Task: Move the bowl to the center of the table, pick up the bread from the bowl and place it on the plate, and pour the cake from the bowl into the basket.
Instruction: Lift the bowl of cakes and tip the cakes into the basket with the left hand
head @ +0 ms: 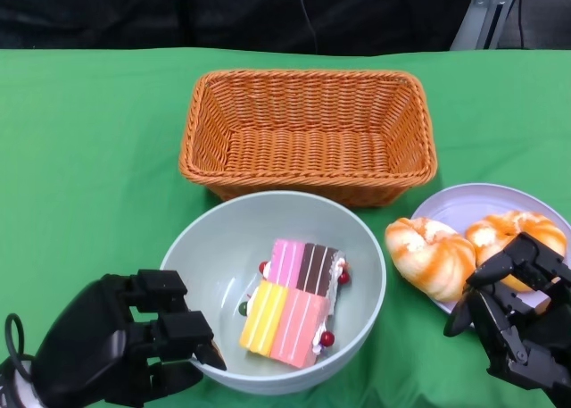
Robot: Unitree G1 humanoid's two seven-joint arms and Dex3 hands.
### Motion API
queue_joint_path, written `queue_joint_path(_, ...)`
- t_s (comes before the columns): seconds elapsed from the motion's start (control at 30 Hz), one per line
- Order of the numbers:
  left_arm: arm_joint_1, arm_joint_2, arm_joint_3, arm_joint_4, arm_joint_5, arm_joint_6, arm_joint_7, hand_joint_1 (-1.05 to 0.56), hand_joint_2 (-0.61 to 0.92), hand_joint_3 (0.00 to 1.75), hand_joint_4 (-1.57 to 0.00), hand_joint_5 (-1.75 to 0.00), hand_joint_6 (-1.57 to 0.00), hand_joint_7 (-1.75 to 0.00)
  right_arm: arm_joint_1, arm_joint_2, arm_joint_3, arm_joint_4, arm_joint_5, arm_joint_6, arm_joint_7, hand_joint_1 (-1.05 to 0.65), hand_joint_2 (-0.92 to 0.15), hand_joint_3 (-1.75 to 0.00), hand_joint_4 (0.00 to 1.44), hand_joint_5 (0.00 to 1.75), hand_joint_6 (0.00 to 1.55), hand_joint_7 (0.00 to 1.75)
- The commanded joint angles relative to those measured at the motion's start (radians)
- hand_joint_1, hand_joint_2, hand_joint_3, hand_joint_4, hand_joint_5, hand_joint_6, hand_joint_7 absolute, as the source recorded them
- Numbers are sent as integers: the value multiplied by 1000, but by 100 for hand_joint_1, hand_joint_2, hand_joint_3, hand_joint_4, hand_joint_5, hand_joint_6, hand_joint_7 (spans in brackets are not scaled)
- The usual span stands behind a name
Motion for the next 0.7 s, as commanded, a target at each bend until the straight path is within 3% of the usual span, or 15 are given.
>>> queue_joint_path(0.03, 20, 18, 45, -37, -42, -25, -26, 4, 29, 122, -93, -145, -96, -112, -6, 3, -13, 16, -7, -27, -9, -22, -58, -92, 72, 156, 65, 127)
queue_joint_path(0.1, 29, 14, 66, -47, -74, -44, -61, 3, 28, 124, -90, -150, -94, -114, -7, 2, -11, 21, -11, -26, -16, -22, -58, -91, 72, 156, 65, 127)
queue_joint_path(0.17, 39, 7, 88, -56, -122, -58, -114, 1, 28, 125, -85, -161, -84, -131, -9, 2, -9, 33, -22, -35, -18, -22, -59, -89, 72, 157, 65, 128)
queue_joint_path(0.23, 40, -9, 110, -55, -166, -69, -163, 1, 31, 127, -84, -164, -82, -136, -13, -6, -5, 52, -49, -56, -16, -21, -61, -88, 71, 159, 65, 129)
queue_joint_path(0.43, 24, -69, 174, -49, -260, -90, -270, -1, 43, 120, -89, -152, -83, -130, -19, -28, 5, 84, -99, -84, 2, -18, -64, -81, 70, 159, 62, 131)
queue_joint_path(0.7, -10, -179, 247, -46, -394, -95, -417, -3, 40, 137, -95, -133, -84, -130, -15, -24, 8, 83, -90, -84, 22, -19, -65, -76, 73, 156, 64, 128)
